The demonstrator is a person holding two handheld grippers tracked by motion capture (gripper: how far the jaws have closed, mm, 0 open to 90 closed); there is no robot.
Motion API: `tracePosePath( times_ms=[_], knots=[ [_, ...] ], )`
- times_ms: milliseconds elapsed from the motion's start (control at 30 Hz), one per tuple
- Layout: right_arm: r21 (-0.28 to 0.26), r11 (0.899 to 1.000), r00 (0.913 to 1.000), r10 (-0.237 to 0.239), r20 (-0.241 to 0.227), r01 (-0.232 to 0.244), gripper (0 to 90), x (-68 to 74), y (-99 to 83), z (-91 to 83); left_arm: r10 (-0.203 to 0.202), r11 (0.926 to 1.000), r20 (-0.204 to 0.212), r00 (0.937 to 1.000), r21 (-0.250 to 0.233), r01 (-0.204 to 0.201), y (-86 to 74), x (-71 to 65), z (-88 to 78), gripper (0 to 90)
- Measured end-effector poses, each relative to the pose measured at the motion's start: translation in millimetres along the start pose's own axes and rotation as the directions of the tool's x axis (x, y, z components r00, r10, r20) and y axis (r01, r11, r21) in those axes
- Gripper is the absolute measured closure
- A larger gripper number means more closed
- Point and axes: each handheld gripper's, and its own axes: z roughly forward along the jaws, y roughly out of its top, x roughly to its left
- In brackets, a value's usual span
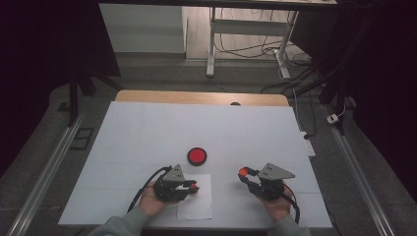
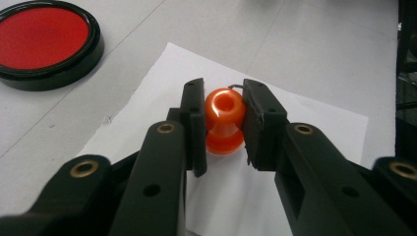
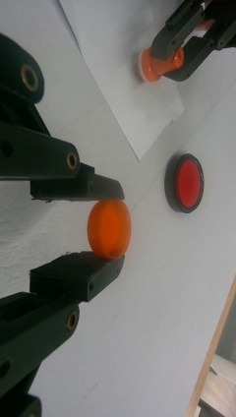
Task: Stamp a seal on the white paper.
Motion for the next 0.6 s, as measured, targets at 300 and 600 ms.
tracePosePath(
  times_ms=[300,600],
  knots=[
    [0.003,1.0,1.0,-0.002,0.001,0.002,64.3,-0.1,0.1,-0.4,0.019,0.9997,-0.014,0.9997,0.018,-0.019,-1.0,-1.1,3.2,72.2],
    [0.001,1.0,1.0,0.0,0.001,0.0,64.4,-0.3,-0.1,-0.4,0.05,0.9986,-0.03,0.9983,0.019,-0.05,-2.3,-3.8,4.8,72.3]
  ],
)
